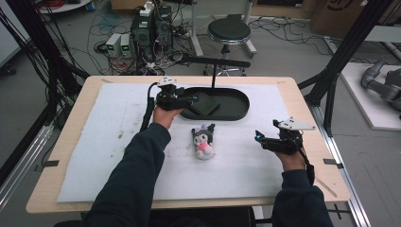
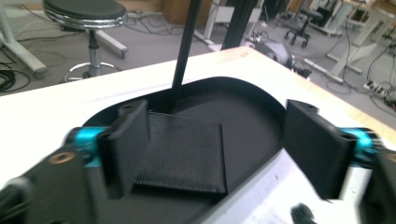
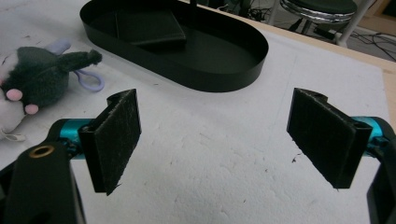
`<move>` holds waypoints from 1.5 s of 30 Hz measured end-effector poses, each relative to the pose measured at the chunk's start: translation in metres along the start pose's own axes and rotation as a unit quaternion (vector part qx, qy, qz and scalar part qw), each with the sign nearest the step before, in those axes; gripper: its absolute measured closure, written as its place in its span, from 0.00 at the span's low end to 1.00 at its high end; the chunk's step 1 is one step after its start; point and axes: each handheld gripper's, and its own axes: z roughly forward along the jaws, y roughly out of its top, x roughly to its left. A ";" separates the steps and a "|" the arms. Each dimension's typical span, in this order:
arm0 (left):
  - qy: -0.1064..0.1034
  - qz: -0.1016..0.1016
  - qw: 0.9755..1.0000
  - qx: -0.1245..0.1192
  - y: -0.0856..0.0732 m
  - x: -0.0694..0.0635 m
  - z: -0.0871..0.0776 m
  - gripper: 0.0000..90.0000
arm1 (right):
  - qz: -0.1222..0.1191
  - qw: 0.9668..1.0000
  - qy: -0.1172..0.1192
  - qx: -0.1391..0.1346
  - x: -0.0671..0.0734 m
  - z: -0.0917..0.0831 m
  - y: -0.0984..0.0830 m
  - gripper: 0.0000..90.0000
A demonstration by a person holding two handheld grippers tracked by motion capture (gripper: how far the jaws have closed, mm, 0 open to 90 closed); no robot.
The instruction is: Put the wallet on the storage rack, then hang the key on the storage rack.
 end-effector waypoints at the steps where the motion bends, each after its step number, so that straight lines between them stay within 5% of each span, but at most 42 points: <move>1: 0.002 0.006 1.000 -0.004 -0.001 0.001 -0.007 0.20 | -0.002 1.000 0.001 0.001 0.000 0.001 0.000 0.20; 11: 0.054 0.050 0.996 -0.048 -0.017 0.013 -0.073 0.19 | 0.000 1.000 0.008 0.015 -0.002 0.009 -0.001 0.20; 20: 0.090 0.043 0.994 -0.043 -0.040 0.022 -0.113 0.19 | -0.002 1.000 -0.007 0.012 -0.001 0.009 0.000 0.20; 32: 0.102 0.058 0.992 -0.045 -0.057 0.022 -0.139 0.19 | 0.008 1.000 0.003 0.003 0.007 0.010 0.003 0.20; 36: 0.104 0.046 0.992 -0.047 -0.064 0.027 -0.144 0.19 | 0.012 1.000 0.008 0.000 0.012 0.013 0.006 0.20; 45: 0.115 0.048 0.992 -0.033 -0.085 0.032 -0.153 0.19 | 0.009 0.999 0.044 0.008 0.035 0.022 0.012 0.20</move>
